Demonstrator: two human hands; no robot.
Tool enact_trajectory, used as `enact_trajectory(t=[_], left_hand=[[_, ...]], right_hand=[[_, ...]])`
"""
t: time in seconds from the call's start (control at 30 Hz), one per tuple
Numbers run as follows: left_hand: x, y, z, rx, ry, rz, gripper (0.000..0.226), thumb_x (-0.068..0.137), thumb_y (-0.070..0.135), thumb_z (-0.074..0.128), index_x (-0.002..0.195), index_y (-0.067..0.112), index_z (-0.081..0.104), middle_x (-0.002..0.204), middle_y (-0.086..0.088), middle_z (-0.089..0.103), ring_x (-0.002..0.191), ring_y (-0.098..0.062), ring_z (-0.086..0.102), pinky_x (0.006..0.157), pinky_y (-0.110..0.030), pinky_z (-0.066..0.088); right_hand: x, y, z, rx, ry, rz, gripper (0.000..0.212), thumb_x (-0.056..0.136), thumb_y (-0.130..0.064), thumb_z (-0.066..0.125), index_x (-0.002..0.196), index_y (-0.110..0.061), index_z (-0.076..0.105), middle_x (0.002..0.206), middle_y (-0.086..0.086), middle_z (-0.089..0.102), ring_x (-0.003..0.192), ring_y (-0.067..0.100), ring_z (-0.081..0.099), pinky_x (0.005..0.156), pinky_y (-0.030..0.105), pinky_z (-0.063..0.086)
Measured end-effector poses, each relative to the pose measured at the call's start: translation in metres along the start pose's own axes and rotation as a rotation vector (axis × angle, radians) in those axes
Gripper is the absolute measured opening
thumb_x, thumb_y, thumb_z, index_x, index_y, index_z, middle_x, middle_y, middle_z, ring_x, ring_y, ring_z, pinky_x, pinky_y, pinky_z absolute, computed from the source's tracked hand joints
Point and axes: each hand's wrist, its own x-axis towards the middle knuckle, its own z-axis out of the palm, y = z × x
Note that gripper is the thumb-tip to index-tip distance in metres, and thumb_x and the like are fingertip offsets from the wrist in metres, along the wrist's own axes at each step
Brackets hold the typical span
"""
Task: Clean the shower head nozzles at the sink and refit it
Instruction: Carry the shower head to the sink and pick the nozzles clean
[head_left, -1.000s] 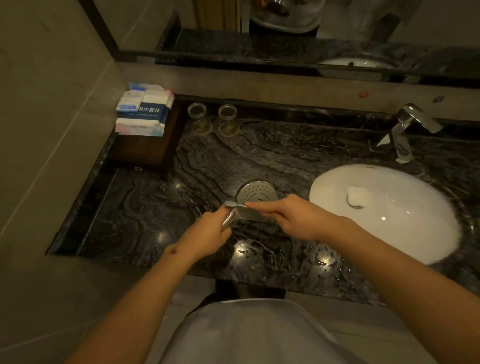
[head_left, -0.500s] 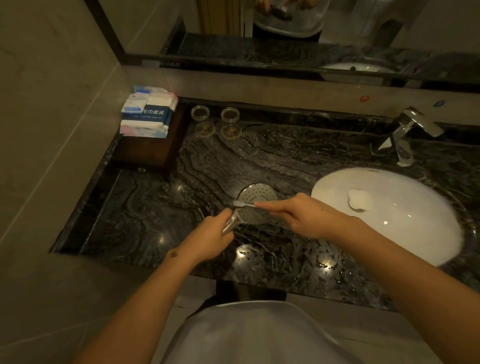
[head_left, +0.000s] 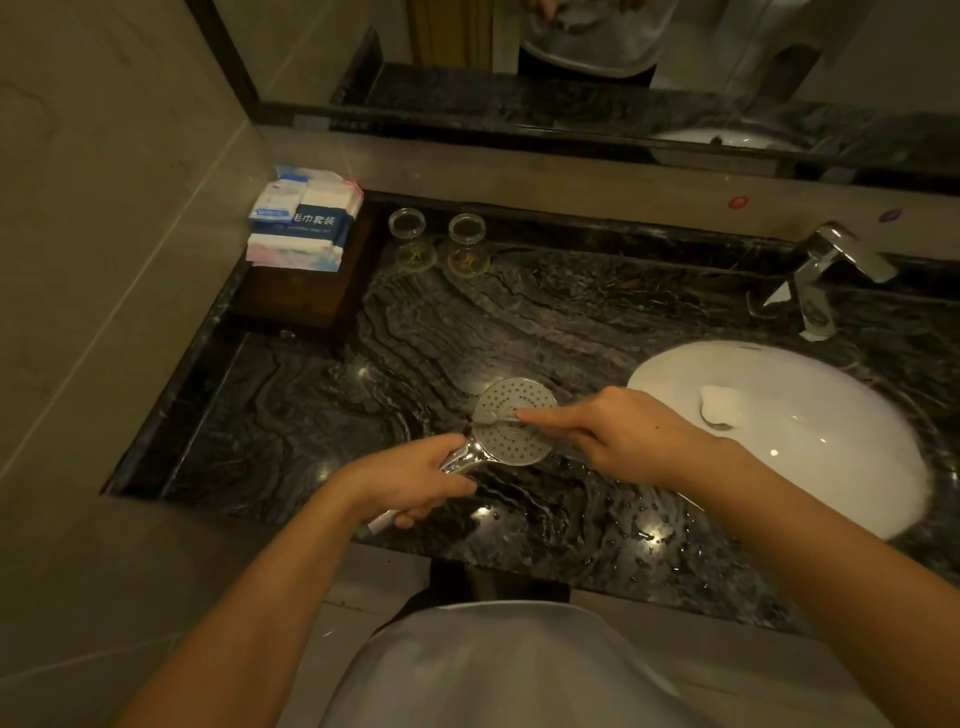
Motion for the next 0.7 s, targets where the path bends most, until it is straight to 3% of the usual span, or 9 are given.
enact_trajectory(t=[0.27, 0.47, 0.7], left_hand=[[-0.002, 0.011, 0.005, 0.002, 0.001, 0.013, 0.011, 0.102, 0.015, 0.060, 0.107, 0.020, 0.051, 0.051, 0.010, 0.046, 0.038, -0.006, 0.037, 0.037, -0.024, 0.031], [-0.004, 0.016, -0.004, 0.014, 0.018, 0.032, 0.015, 0.102, 0.014, 0.059, 0.113, 0.021, 0.052, 0.054, 0.005, 0.045, 0.038, -0.007, 0.037, 0.037, -0.024, 0.031], [-0.002, 0.015, -0.005, 0.024, 0.016, 0.015, 0.024, 0.102, 0.014, 0.059, 0.124, 0.011, 0.051, 0.050, 0.009, 0.045, 0.040, -0.009, 0.037, 0.038, -0.025, 0.031]], right_hand=[[0.010, -0.013, 0.004, 0.035, -0.032, -0.064, 0.056, 0.099, -0.027, 0.044, 0.143, -0.060, 0.031, 0.088, -0.002, 0.072, 0.073, 0.017, 0.062, 0.068, 0.039, 0.053], [-0.001, -0.004, -0.008, 0.060, 0.008, -0.024, 0.058, 0.098, -0.024, 0.044, 0.143, -0.059, 0.034, 0.097, -0.003, 0.073, 0.065, 0.010, 0.054, 0.066, 0.034, 0.050], [0.001, -0.001, -0.007, 0.093, 0.004, -0.019, 0.057, 0.096, -0.026, 0.039, 0.142, -0.060, 0.034, 0.075, -0.003, 0.068, 0.050, 0.007, 0.047, 0.057, 0.032, 0.046]])
